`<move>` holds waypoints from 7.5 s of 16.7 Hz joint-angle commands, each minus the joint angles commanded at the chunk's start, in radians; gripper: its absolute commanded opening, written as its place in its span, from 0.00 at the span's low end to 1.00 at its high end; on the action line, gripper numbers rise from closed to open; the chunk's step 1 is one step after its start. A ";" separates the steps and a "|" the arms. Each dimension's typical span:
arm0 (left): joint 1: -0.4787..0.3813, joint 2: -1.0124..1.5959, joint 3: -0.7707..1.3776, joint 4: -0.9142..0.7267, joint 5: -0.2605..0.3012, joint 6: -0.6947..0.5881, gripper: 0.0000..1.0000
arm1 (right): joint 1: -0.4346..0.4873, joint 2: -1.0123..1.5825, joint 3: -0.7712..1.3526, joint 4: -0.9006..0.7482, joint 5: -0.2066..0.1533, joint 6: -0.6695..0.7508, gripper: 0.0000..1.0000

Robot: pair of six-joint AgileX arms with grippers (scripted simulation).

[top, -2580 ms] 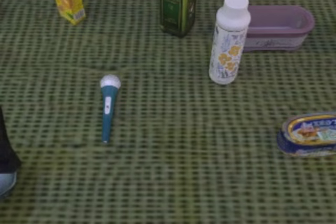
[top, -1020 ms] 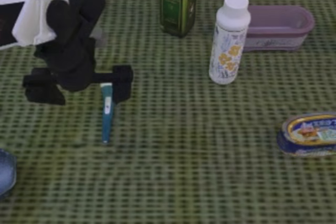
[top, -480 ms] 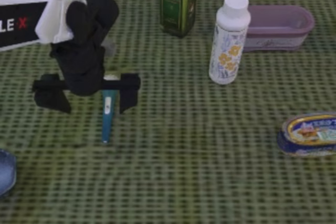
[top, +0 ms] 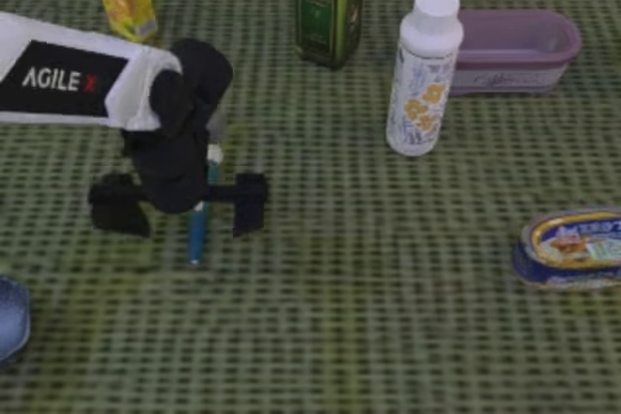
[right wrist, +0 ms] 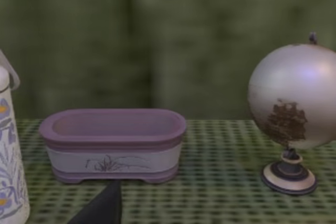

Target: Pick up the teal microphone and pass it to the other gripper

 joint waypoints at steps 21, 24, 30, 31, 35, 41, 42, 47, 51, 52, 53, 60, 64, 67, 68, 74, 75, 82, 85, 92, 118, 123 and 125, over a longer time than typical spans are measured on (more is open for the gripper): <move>0.002 0.061 -0.031 0.086 0.001 0.003 0.00 | 0.000 0.000 0.000 0.000 0.000 0.000 1.00; 0.002 0.061 -0.031 0.086 0.001 0.003 0.00 | 0.000 0.000 0.000 0.000 0.000 0.000 1.00; 0.000 -0.002 -0.012 0.057 -0.018 0.018 0.00 | 0.000 0.000 0.000 0.000 0.000 0.000 1.00; 0.000 -0.004 -0.014 0.068 -0.014 0.021 0.00 | 0.000 0.000 0.000 0.000 0.000 0.000 1.00; 0.001 -0.031 -0.047 0.213 0.037 0.059 0.00 | 0.000 0.000 0.000 0.000 0.000 0.000 1.00; 0.014 -0.115 -0.170 0.662 0.188 0.163 0.00 | 0.000 0.000 0.000 0.000 0.000 0.000 1.00; 0.016 -0.133 -0.198 0.753 0.217 0.184 0.00 | 0.000 0.000 0.000 0.000 0.000 0.000 1.00; 0.030 -0.241 -0.335 1.205 0.362 0.286 0.00 | 0.000 0.000 0.000 0.000 0.000 0.000 1.00; 0.040 -0.329 -0.411 1.454 0.450 0.353 0.00 | 0.000 0.000 0.000 0.000 0.000 0.000 1.00; 0.042 -0.345 -0.422 1.490 0.464 0.364 0.00 | 0.000 0.000 0.000 0.000 0.000 0.000 1.00; 0.044 -0.358 -0.430 1.515 0.475 0.372 0.00 | 0.000 0.000 0.000 0.000 0.000 0.000 1.00; 0.036 -0.367 -0.433 1.533 0.477 0.379 0.00 | 0.000 0.000 0.000 0.000 0.000 0.000 1.00; -0.056 -0.426 -0.481 1.559 0.376 0.365 0.00 | 0.000 0.000 0.000 0.000 0.000 0.000 1.00; -0.160 -0.491 -0.533 1.586 0.259 0.347 0.00 | 0.000 0.000 0.000 0.000 0.000 0.000 1.00; -0.190 -0.511 -0.548 1.595 0.228 0.341 0.00 | 0.000 0.000 0.000 0.000 0.000 0.000 1.00; -0.223 -0.534 -0.562 1.605 0.194 0.335 0.00 | 0.000 0.000 0.000 0.000 0.000 0.000 1.00; -0.224 -0.535 -0.563 1.605 0.193 0.335 0.00 | 0.000 0.000 0.000 0.000 0.000 0.000 1.00; -0.227 -0.538 -0.566 1.607 0.191 0.334 0.00 | 0.008 0.013 0.011 0.007 -0.005 -0.001 1.00; -0.227 -0.538 -0.566 1.607 0.191 0.334 0.00 | 0.058 0.108 0.085 0.052 -0.040 -0.006 1.00; -0.227 -0.538 -0.566 1.607 0.191 0.334 0.00 | 0.266 0.636 0.384 0.226 -0.183 -0.030 1.00; -0.227 -0.538 -0.566 1.607 0.191 0.334 0.00 | 0.603 1.574 1.026 0.514 -0.264 -0.057 1.00; -0.227 -0.538 -0.566 1.607 0.191 0.334 0.00 | 0.616 1.613 1.063 0.521 -0.251 -0.057 1.00; -0.227 -0.538 -0.566 1.607 0.191 0.334 0.00 | 0.616 1.613 1.063 0.521 -0.251 -0.057 0.92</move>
